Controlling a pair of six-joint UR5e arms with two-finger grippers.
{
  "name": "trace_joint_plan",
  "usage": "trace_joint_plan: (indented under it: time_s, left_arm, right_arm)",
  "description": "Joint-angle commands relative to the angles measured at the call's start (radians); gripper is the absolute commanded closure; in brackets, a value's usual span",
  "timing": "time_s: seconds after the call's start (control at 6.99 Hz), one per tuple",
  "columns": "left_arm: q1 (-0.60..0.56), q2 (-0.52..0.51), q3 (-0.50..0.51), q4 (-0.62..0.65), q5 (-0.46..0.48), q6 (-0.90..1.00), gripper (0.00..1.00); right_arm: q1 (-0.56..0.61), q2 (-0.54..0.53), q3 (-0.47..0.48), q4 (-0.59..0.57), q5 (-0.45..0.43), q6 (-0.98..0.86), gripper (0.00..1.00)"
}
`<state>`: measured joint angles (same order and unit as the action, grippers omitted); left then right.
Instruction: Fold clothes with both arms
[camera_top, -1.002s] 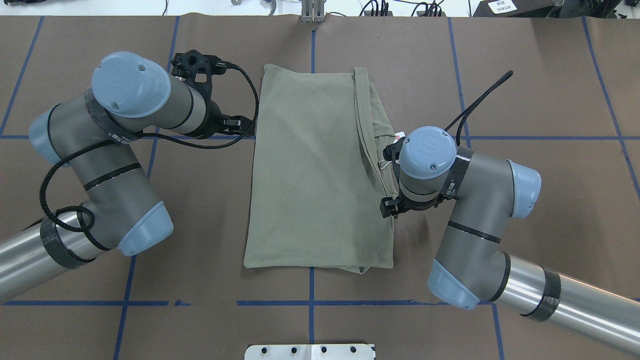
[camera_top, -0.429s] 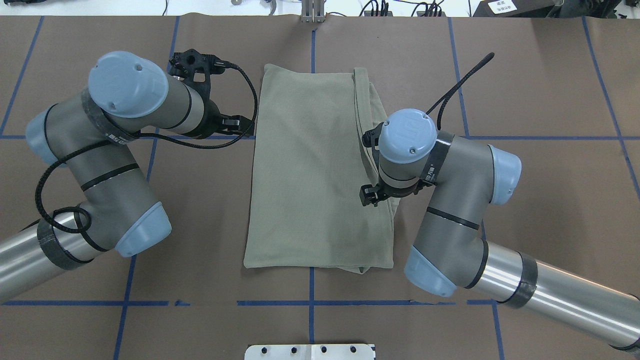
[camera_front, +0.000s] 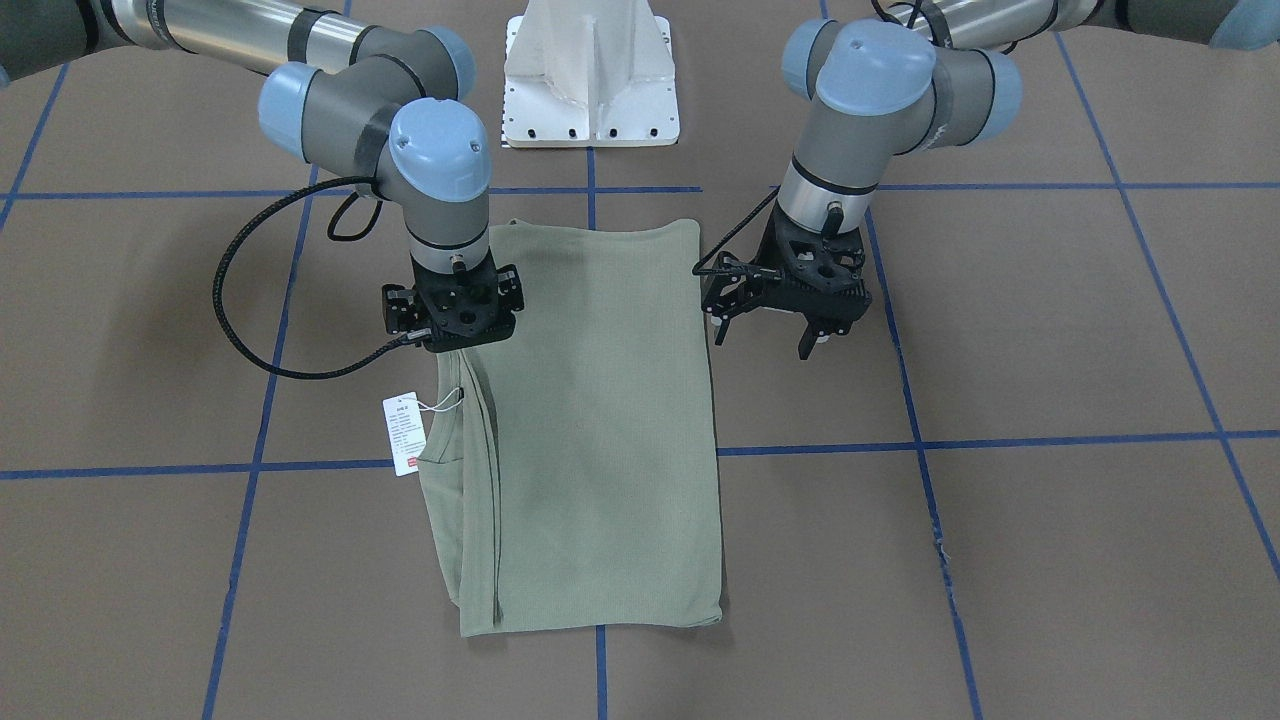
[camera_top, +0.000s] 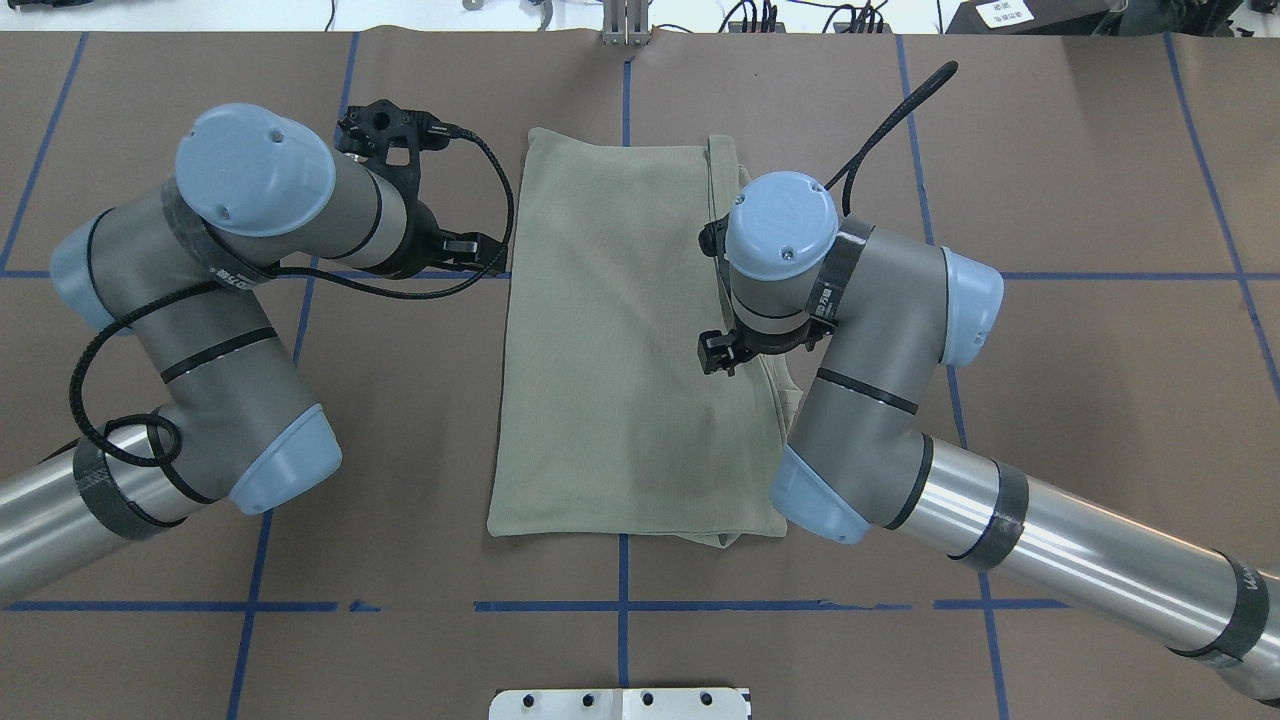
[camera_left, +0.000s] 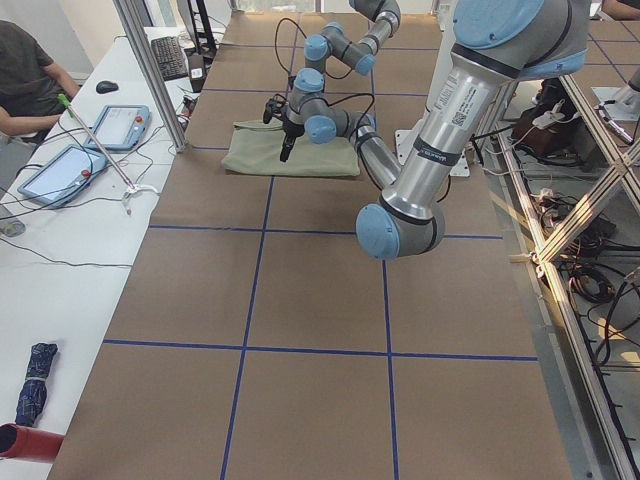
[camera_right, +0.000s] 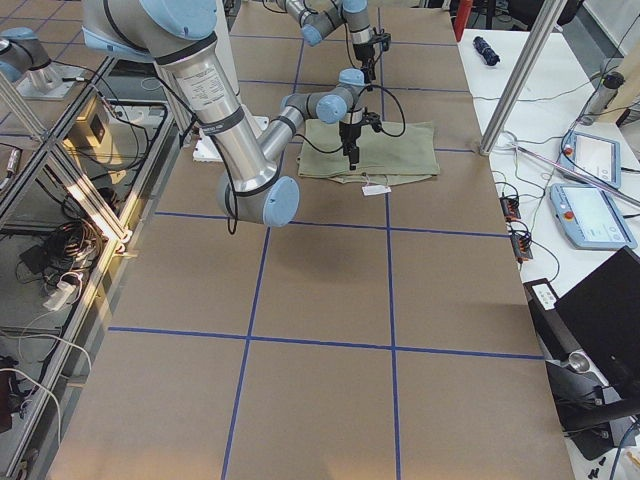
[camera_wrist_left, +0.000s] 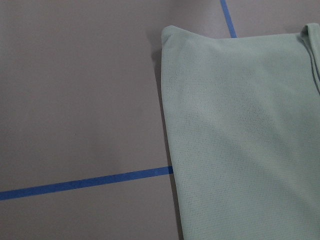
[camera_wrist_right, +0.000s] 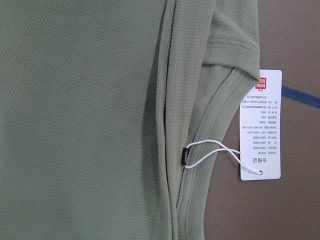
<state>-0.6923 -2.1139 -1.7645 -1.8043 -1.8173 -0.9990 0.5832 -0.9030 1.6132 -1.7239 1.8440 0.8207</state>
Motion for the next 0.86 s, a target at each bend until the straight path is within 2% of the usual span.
trace_joint_plan:
  time_s: [0.0, 0.14, 0.72]
  left_arm:
    - [-0.001, -0.001, 0.007, -0.001, 0.000, 0.002, 0.00]
    - [-0.001, -0.001, 0.007, -0.003, 0.000, 0.002, 0.00]
    - [-0.001, -0.003, 0.010, -0.003, 0.000, 0.002, 0.00]
  right_arm:
    - [0.032, 0.065, -0.141, 0.068, -0.014, -0.025, 0.00]
    - [0.053, 0.091, -0.253, 0.186, -0.012, -0.032, 0.00]
    - [0.087, 0.093, -0.297, 0.208, -0.005, -0.063, 0.00]
